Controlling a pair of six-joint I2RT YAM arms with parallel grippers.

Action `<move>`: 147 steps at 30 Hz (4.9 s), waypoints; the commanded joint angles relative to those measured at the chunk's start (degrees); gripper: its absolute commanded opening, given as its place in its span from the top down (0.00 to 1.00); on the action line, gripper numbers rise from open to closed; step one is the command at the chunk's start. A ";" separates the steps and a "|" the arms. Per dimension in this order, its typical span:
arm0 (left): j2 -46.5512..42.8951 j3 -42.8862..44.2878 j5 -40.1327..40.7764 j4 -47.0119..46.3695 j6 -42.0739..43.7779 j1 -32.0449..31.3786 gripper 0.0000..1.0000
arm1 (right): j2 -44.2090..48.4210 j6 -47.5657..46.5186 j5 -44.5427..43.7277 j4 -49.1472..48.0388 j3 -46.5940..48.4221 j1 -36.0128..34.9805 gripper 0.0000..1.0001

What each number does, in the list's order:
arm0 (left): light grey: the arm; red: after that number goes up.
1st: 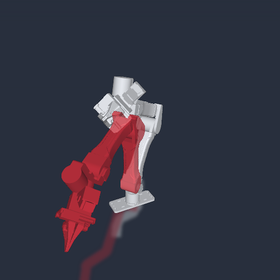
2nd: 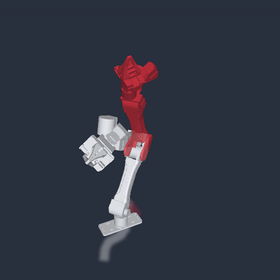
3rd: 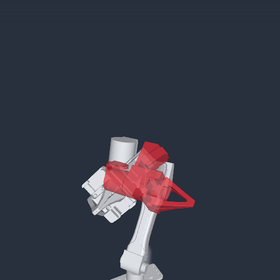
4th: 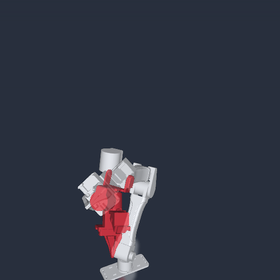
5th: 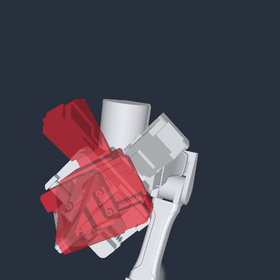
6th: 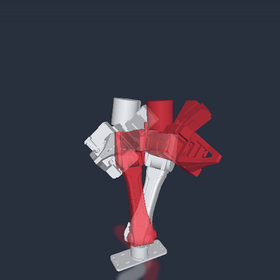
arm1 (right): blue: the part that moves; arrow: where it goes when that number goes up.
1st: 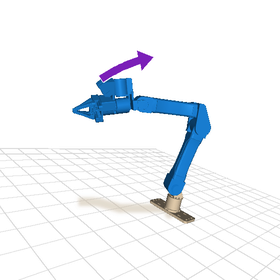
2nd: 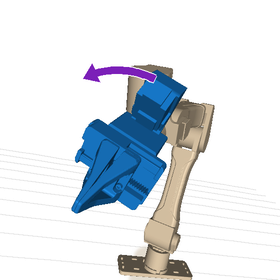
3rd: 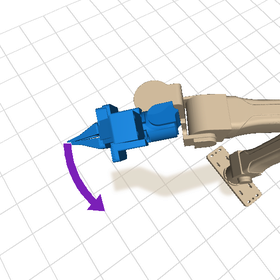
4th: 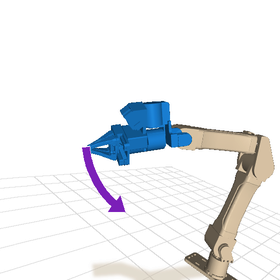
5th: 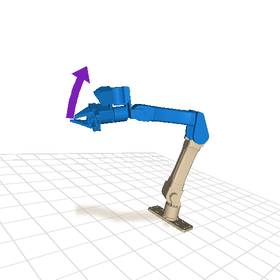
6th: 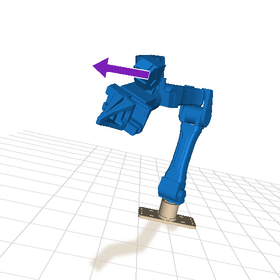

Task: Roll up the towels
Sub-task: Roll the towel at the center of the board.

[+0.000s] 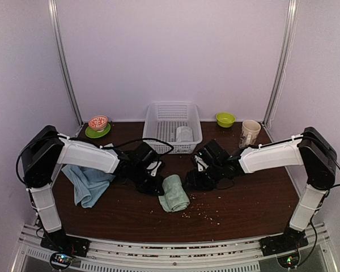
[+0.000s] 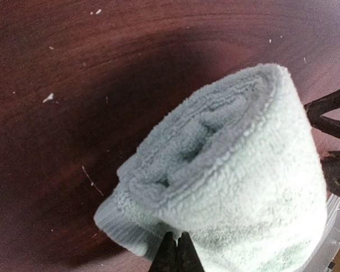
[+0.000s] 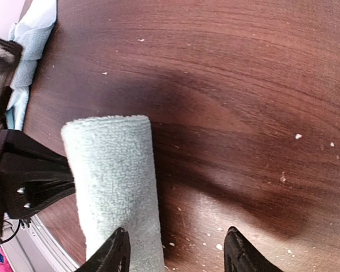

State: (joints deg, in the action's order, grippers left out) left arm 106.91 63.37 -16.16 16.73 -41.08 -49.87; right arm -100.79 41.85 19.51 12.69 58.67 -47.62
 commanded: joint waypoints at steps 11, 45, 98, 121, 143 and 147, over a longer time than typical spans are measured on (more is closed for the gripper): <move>2.04 -2.36 -1.05 -4.54 -0.60 -0.40 1.00 | -2.70 1.03 0.45 -0.07 4.25 -2.58 0.43; -7.30 -6.04 3.10 5.10 4.58 -0.41 0.84 | -8.57 1.10 0.97 0.40 8.83 -4.81 0.43; -19.06 -7.88 4.01 10.02 7.80 0.95 1.00 | -13.82 4.31 0.01 -1.28 8.96 -7.61 0.43; 2.16 5.32 -3.58 0.36 5.34 1.79 1.00 | -5.77 0.69 0.67 -2.89 1.09 -6.53 0.45; 3.00 4.83 -4.87 -0.93 4.52 1.70 1.00 | 0.56 -5.31 0.64 1.39 7.13 -11.31 0.84; 2.23 3.22 -4.90 -1.67 4.27 1.70 1.00 | -1.97 -5.22 1.87 1.53 6.78 -13.17 0.89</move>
State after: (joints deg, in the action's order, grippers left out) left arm 109.19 68.60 -20.86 16.47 -36.32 -48.58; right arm -100.55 36.82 19.88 13.76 65.14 -59.29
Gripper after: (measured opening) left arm 0.001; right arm 0.121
